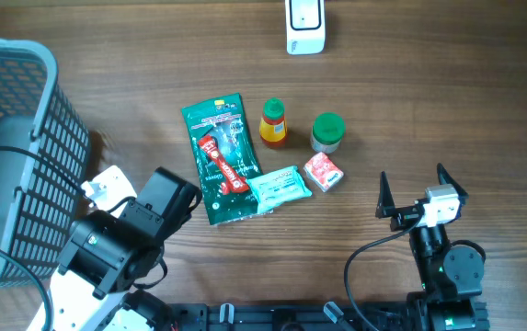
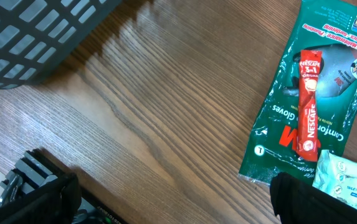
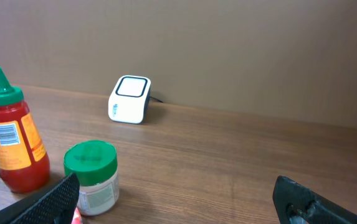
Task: Scan the item barcode
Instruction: 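Withdraw the left gripper to beside the basket and hold still, then reach the right gripper forward over the green-lidded jar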
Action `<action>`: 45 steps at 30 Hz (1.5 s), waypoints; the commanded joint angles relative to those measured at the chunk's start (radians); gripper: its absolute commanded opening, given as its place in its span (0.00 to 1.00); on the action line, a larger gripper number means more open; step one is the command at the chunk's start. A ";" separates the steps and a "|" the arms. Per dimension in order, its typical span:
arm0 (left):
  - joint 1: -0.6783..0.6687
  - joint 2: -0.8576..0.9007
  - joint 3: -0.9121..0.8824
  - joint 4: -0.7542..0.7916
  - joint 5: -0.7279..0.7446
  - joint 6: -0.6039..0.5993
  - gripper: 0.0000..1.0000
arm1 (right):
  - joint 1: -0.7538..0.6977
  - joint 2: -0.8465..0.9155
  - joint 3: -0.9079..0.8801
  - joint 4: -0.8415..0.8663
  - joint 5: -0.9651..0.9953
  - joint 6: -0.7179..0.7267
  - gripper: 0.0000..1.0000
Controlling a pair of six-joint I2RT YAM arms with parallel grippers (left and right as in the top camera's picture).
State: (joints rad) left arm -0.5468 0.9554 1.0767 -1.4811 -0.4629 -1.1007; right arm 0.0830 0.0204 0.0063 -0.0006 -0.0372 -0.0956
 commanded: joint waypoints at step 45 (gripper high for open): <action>0.006 -0.003 0.003 -0.001 0.002 0.001 1.00 | 0.010 1.222 1.226 -0.610 -0.415 0.420 1.00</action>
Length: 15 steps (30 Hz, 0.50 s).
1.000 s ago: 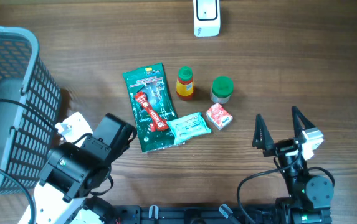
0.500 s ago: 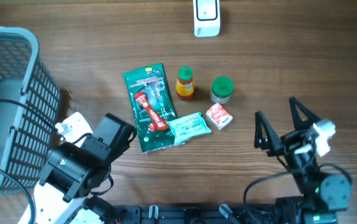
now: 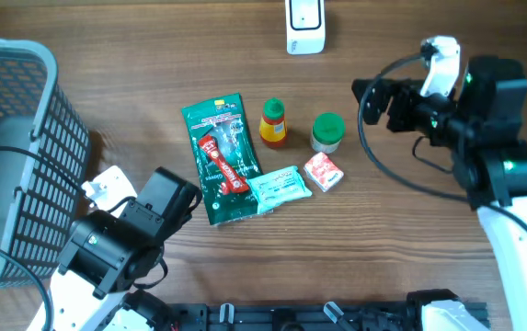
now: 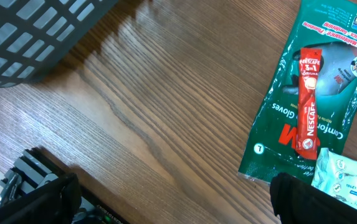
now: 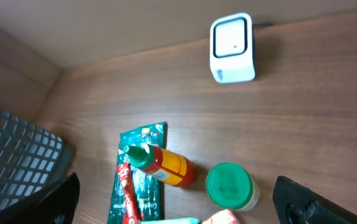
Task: Scan the item barcode
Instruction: 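Reach the right gripper forward over the green-lidded jar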
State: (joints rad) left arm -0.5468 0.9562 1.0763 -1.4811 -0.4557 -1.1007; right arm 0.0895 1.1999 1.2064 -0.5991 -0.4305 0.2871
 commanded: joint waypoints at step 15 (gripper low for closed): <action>0.006 -0.004 0.004 -0.001 -0.006 0.001 1.00 | 0.005 0.345 0.019 -0.180 -0.079 0.718 1.00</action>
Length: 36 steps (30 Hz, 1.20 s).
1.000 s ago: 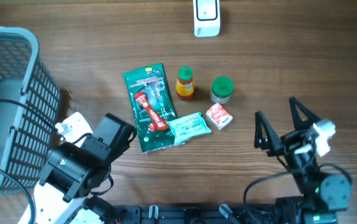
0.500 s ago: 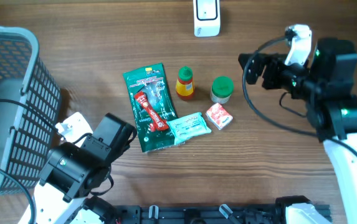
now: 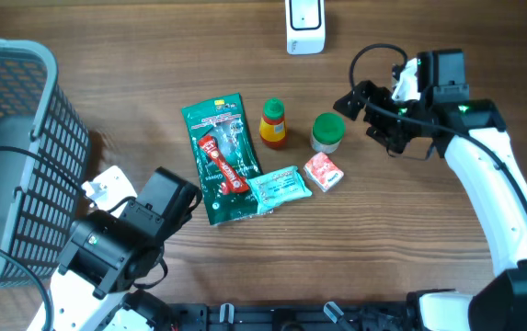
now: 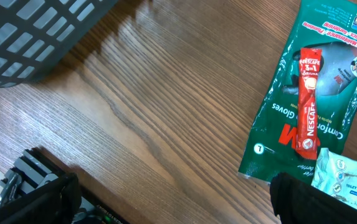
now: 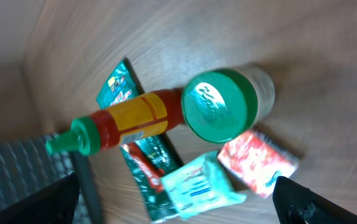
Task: Scan the item barcode
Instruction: 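Reach the right gripper forward over the green-lidded jar, then lower the right gripper and grasp the green-lidded jar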
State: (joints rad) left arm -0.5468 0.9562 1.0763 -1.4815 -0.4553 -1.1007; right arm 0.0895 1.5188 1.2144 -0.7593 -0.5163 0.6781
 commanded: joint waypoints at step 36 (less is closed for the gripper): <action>0.006 -0.004 0.004 0.000 -0.006 0.001 1.00 | 0.065 0.317 0.066 -0.139 0.240 -0.011 0.65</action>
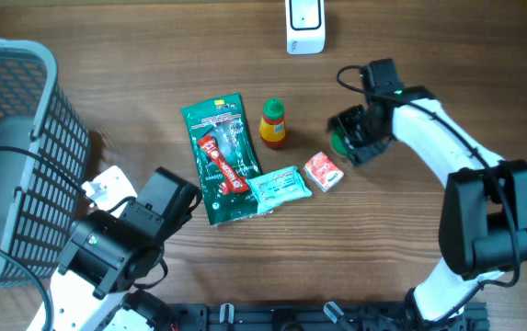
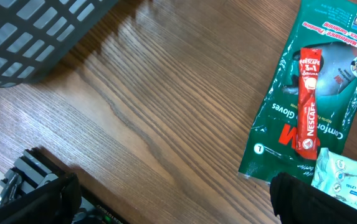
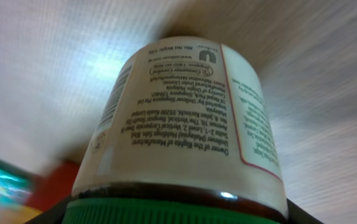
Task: Scan the item barcode
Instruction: 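Lower the right gripper and grasp the green-lidded jar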
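Observation:
The white barcode scanner stands at the table's far edge. A green-lidded jar stands right of the red sauce bottle. My right gripper is down at the jar, covering most of it. In the right wrist view the jar fills the frame, lid nearest, label text showing. It lies between the wide-apart fingers of the right gripper, which show only at the bottom corners. The left gripper hangs open over bare wood at the front left, holding nothing.
A green gloves packet with a red coffee stick on it lies left of the bottle. A tissue pack and a small red box lie in front. A dark mesh basket fills the left side.
My right gripper was just right of the jar, looking down on its lid. It now sits low around the jar, which fills its view. The left arm has not moved.
My right gripper stood open near the table's front right. Then it was over the back right, looking at the scanner and items. Then it was close beside the green-lidded jar, and now its fingers flank the jar. The left arm stayed still.

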Action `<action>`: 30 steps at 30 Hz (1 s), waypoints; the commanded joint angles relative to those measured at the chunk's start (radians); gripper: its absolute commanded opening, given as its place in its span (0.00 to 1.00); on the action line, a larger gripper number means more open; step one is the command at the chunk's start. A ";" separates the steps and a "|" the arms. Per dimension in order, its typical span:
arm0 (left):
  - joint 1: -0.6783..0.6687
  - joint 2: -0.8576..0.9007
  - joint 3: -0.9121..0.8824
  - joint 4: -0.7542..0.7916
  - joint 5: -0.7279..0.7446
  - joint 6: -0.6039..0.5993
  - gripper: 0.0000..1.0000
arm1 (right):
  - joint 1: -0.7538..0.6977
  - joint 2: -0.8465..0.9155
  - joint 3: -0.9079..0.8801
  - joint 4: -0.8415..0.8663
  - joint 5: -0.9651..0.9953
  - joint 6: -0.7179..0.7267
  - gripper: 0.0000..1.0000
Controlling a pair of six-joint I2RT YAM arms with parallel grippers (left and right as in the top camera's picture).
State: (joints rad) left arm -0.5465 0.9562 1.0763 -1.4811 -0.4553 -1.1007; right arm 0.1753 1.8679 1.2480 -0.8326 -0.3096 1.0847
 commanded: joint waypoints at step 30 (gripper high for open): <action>0.006 -0.004 0.004 -0.001 -0.006 0.001 1.00 | 0.018 -0.041 0.171 -0.431 0.212 0.654 1.00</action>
State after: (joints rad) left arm -0.5465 0.9562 1.0763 -1.4803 -0.4553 -1.1007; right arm 0.1871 1.8381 1.4906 -1.3182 -0.1226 1.5787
